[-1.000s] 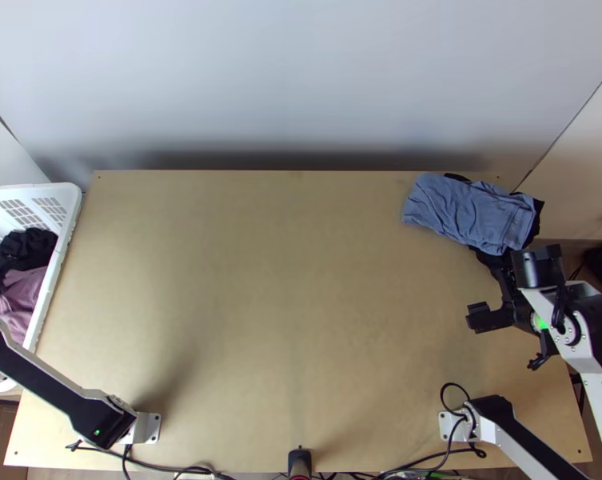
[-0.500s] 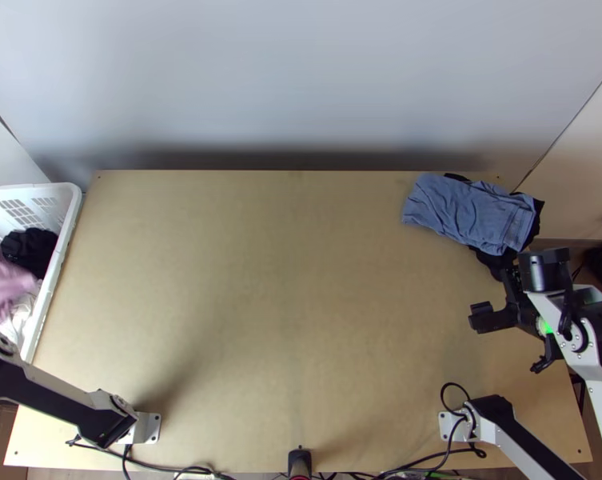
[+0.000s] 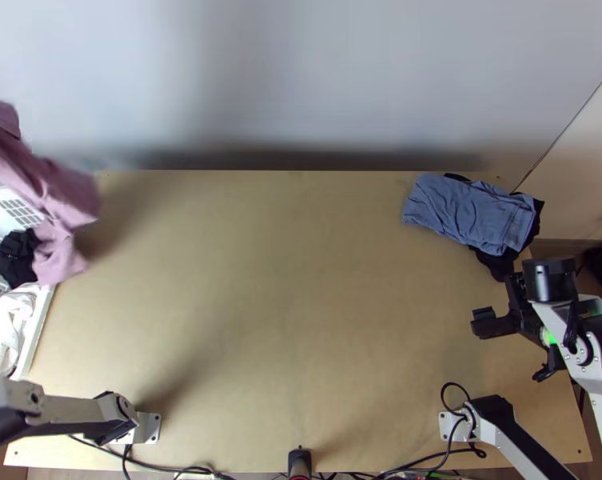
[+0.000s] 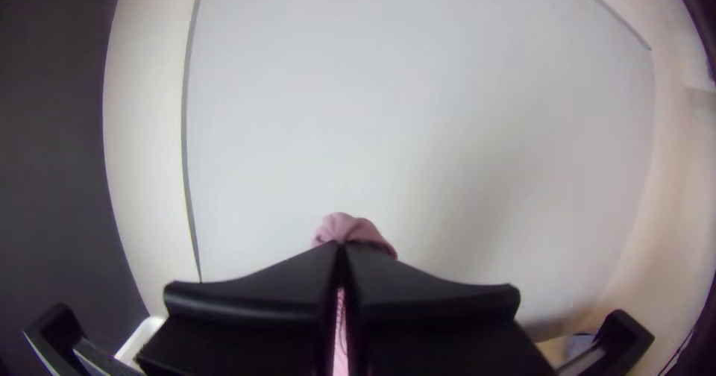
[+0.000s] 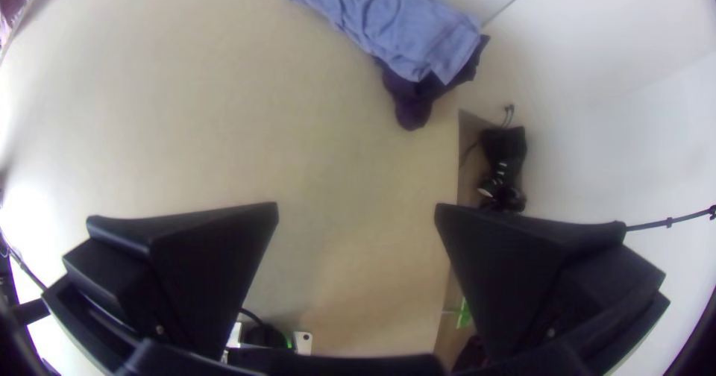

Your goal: Fold the t-shirt

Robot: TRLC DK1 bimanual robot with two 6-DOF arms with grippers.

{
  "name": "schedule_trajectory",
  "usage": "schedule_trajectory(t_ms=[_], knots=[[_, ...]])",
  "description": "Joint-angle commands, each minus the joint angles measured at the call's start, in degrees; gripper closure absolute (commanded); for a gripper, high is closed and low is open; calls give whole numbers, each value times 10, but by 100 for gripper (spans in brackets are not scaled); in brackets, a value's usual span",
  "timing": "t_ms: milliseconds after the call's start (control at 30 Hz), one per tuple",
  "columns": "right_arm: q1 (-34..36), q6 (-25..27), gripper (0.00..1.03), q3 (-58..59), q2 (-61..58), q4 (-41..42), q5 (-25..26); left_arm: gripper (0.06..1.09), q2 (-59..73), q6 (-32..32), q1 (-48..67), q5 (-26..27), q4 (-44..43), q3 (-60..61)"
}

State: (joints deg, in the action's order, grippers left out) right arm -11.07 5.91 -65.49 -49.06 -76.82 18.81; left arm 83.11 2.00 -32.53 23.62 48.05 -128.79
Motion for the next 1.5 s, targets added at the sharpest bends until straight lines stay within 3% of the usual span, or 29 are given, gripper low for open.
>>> schedule_trajectory(t_ms=[0,167,300,433,600,767,1033,1467], knots=[[2,1,5,32,33,1,0,105,-62,33,110,-92,-109,-15],[3,2,5,38,45,0,0,105,-88,-9,225,-124,-147,-20],[6,2,5,33,45,1,-2,105,-88,-16,337,-134,-61,-17],[11,2,5,27,48,0,-8,105,-92,4,502,-226,16,5],[12,2,5,12,48,-2,-15,105,-100,56,651,-264,68,82],[17,3,5,-1,48,-8,-20,105,-104,63,711,-235,69,177],[29,3,5,-3,49,-11,-40,105,-68,12,840,-256,62,256],[45,3,5,3,45,-21,-53,105,86,6,913,-262,-64,217]])
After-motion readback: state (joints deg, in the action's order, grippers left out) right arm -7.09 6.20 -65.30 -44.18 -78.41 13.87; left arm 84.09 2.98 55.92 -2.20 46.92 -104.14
